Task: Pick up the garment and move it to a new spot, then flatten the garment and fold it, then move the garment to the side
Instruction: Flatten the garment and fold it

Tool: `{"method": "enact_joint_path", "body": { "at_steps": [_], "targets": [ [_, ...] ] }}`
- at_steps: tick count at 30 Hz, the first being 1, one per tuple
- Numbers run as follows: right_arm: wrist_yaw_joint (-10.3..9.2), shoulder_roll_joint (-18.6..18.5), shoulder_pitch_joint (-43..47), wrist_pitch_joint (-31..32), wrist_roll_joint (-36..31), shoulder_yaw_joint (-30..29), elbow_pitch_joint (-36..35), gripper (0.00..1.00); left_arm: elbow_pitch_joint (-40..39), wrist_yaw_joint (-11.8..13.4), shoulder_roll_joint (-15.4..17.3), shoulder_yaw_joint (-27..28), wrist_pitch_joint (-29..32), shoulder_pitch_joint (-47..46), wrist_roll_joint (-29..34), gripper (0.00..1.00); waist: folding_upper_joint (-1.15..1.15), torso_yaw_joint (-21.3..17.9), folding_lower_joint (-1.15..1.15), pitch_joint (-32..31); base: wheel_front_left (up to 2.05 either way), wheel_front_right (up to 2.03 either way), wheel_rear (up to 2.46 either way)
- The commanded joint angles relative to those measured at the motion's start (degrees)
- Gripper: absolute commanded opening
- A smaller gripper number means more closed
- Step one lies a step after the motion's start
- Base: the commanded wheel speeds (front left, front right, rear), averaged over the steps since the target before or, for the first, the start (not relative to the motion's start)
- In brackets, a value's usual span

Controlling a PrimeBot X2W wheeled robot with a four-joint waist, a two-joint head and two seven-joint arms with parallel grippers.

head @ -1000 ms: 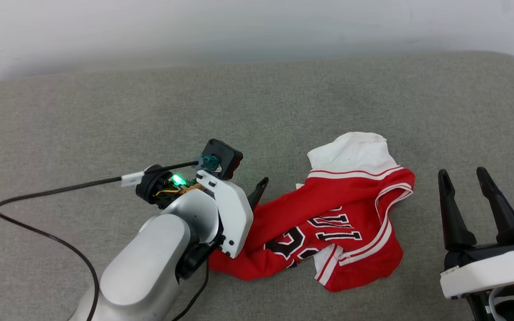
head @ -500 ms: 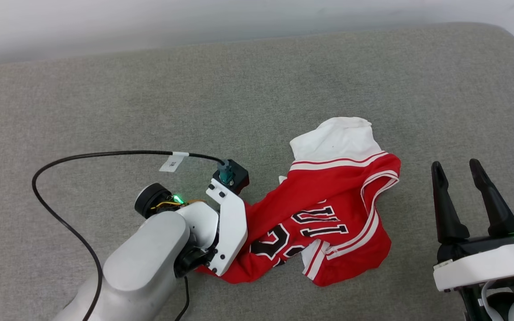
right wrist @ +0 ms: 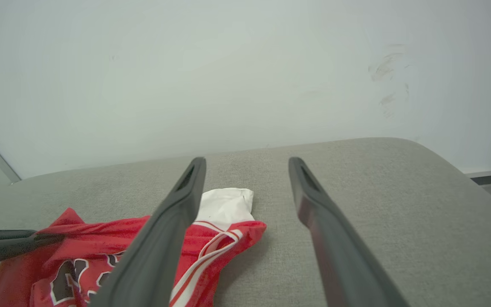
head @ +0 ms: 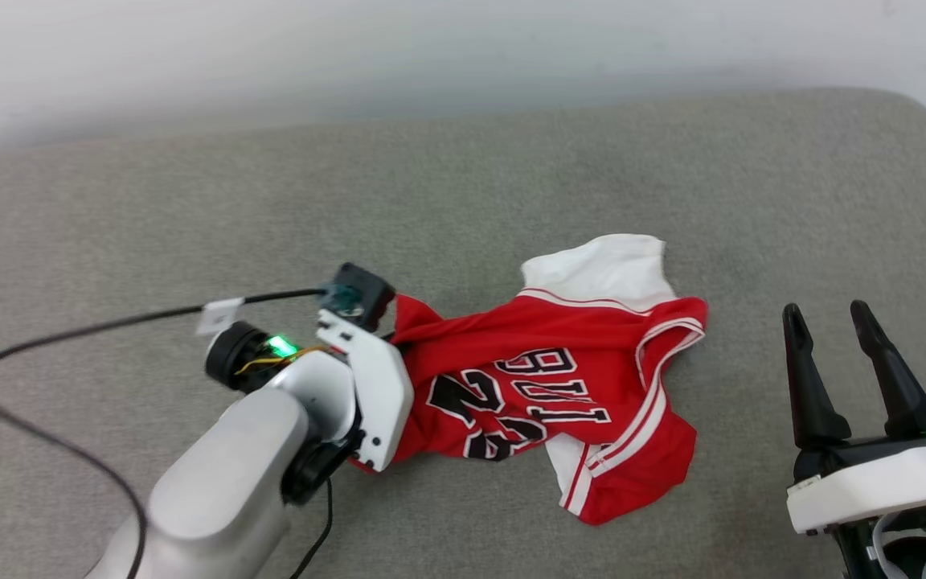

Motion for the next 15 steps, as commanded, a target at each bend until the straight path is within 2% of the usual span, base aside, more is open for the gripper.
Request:
{"method": "enact_joint_path", "body": {
  "at_steps": [1,10,13,15],
  "targets": [
    [-0.02,0.1,1.0,0.5,-0.3,-0.1,-0.1,1.0,-1.8,1.7,1.4,1.5,-2.1,2.8,-0.5,0.0,0.0,1.6,0.0,-2.1,0.0,0.0,0.0],
    [-0.02,0.1,3.4,2.2,-0.1,-1.3,-0.6,1.0,-15.0,11.9,7.7,7.3,-6.0,21.8,-4.9,0.0,0.0,4.9,0.0,-6.0,0.0,0.0,0.0],
    [-0.02,0.1,4.5,2.5,0.1,-1.6,-0.6,1.0,-17.8,15.0,8.4,8.2,-5.5,29.4,-7.5,0.0,0.0,5.6,0.0,-7.5,0.0,0.0,0.0],
    [-0.02,0.1,4.7,2.8,0.2,-1.5,-0.5,1.0,-18.9,16.1,8.4,8.3,-5.0,33.3,-9.1,0.0,0.0,5.6,0.0,-8.1,0.0,0.0,0.0]
  ]
}}
